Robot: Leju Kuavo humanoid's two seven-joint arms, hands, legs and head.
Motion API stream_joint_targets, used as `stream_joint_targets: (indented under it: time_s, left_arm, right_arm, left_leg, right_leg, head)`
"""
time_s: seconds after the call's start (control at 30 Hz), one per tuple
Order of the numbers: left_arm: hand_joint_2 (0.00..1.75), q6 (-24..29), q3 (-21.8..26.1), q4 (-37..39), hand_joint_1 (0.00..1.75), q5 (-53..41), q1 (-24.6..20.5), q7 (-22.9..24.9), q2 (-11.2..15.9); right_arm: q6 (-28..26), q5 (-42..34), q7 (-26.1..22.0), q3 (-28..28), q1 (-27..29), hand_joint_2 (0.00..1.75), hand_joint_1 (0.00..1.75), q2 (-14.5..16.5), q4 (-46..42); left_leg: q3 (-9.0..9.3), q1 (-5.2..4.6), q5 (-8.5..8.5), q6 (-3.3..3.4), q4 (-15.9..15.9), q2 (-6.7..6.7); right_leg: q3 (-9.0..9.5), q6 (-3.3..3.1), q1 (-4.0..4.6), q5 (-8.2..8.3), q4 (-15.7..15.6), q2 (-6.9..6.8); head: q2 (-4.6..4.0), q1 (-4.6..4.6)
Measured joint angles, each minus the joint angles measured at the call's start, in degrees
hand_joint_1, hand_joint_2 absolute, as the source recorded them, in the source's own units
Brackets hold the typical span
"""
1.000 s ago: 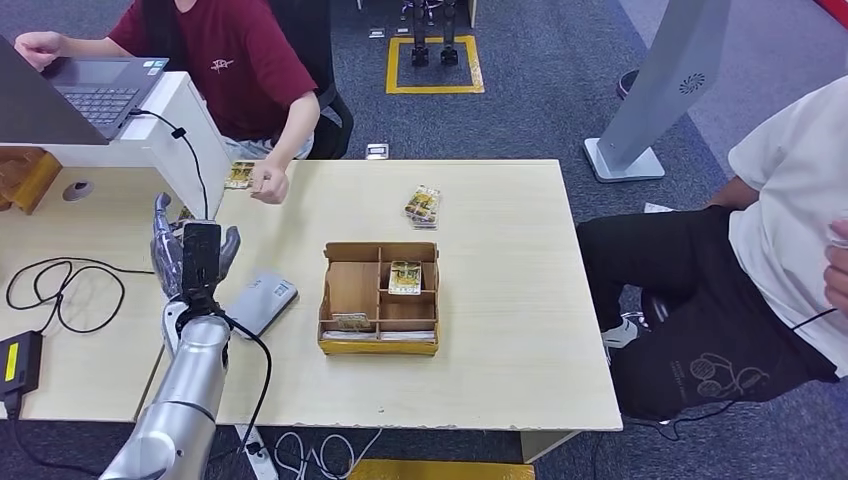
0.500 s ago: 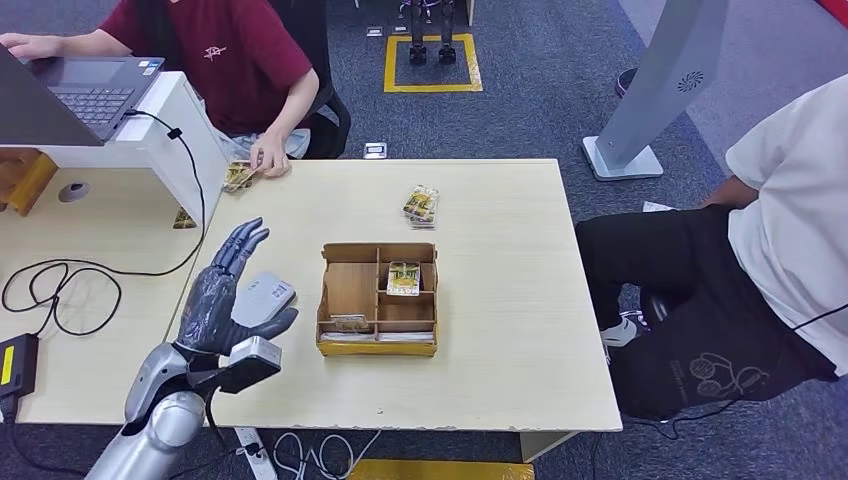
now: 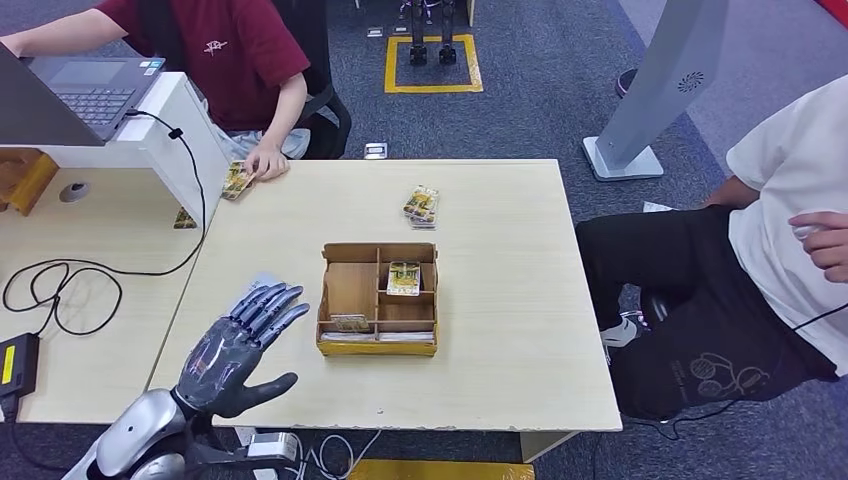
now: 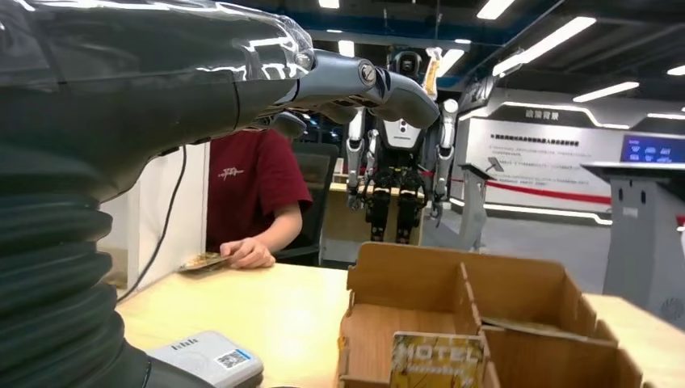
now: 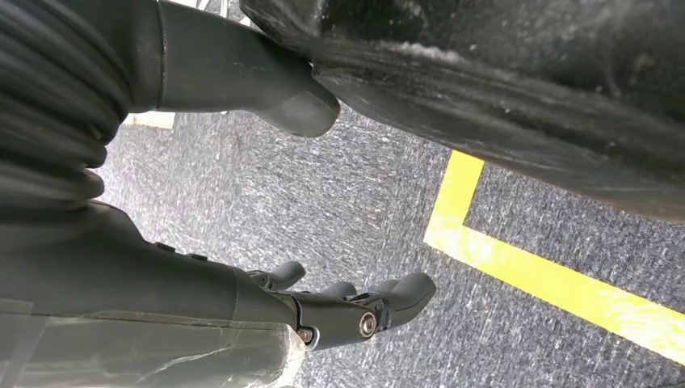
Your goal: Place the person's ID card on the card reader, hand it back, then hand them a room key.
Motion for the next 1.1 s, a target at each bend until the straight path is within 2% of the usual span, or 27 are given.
stream_joint_targets:
  time_s: [0.2,0.33,0.67,1.1]
  left_arm:
    - [1.75,-0.05,-4.59,3.44,0.0,-5.72,-3.97,4.67,1.07]
    - [1.75,-0.45,-7.83,6.42,0.0,-5.48,-8.1,6.41,0.72]
    - [1.75,-1.74,-15.63,12.29,0.0,-4.74,-17.72,9.82,-4.53]
    - [1.75,-0.6,-20.66,18.42,0.0,-7.12,-19.0,13.23,-8.49]
  right_arm:
    - [-0.05,-1.36,0.52,1.72,-0.22,1.75,0.0,-0.05,0.16]
    - [-0.04,-2.54,0.86,2.99,-0.34,1.75,0.0,-0.05,0.32]
    - [0.02,-4.91,0.96,6.02,-0.46,1.75,0.0,-0.05,0.52]
    - [-0.07,-6.12,1.88,8.21,-0.47,1.75,0.0,0.08,0.56]
  left_leg:
    - [0.02,-0.01,0.01,0.01,0.0,-0.04]
    - [0.05,-0.02,0.02,0.02,0.01,-0.04]
    - [0.03,-0.03,0.01,0.02,0.01,-0.09]
    - [0.03,-0.02,0.01,0.02,0.01,-0.07]
  right_leg:
    - [0.03,0.0,0.0,0.01,-0.01,-0.06]
    - [0.05,0.0,-0.01,0.02,-0.01,-0.08]
    - [0.05,0.0,-0.01,0.02,-0.01,-0.12]
    - [0.03,-0.01,0.0,0.01,-0.01,-0.1]
  head:
    - [0.0,-0.02]
    - [0.0,-0.04]
    - [0.0,-0.03]
    - [0.0,-0.04]
